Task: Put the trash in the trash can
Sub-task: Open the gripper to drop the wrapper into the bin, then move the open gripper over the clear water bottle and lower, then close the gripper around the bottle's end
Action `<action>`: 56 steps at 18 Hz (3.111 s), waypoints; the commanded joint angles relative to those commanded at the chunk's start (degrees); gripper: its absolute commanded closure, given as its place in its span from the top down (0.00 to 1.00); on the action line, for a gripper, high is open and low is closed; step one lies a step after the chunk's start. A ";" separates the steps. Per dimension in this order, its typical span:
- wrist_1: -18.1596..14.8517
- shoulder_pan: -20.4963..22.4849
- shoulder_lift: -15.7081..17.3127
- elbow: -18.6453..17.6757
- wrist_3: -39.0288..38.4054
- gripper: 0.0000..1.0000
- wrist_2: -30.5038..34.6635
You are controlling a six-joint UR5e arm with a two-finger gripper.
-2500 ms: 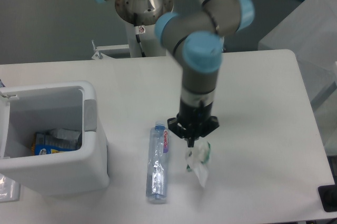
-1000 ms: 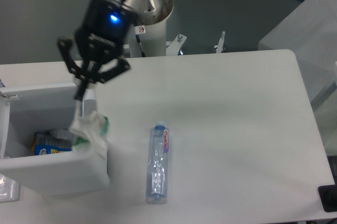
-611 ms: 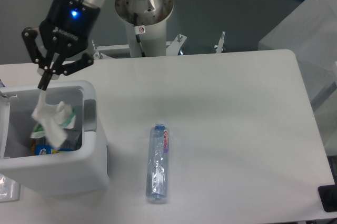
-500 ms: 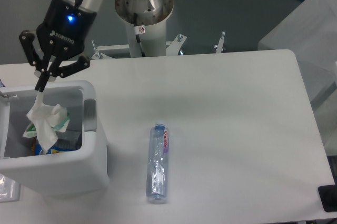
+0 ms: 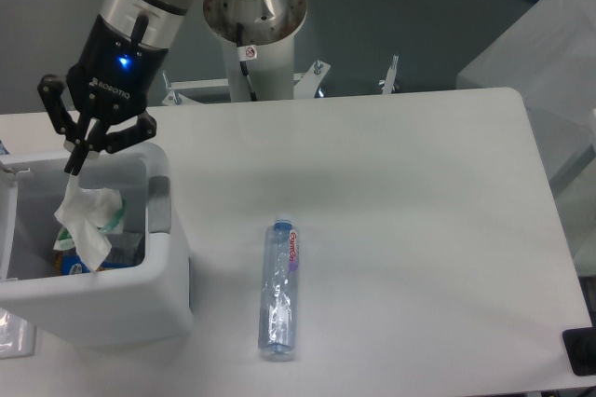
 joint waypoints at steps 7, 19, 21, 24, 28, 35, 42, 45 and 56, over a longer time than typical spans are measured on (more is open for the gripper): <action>1.94 2.45 -2.45 3.08 0.00 1.00 6.06; 2.03 12.30 -14.31 5.63 0.09 1.00 10.46; 2.03 12.39 -16.69 5.45 0.26 1.00 12.12; 2.03 12.48 -21.60 6.59 0.53 1.00 14.41; 2.11 12.30 -25.04 8.27 0.53 1.00 14.50; 2.38 11.34 -30.85 8.53 3.07 1.00 18.55; 2.20 8.44 -32.25 8.18 11.85 0.99 21.53; 2.29 8.00 -33.05 8.79 14.23 0.99 21.98; 2.38 6.68 -36.73 11.17 16.52 1.00 24.08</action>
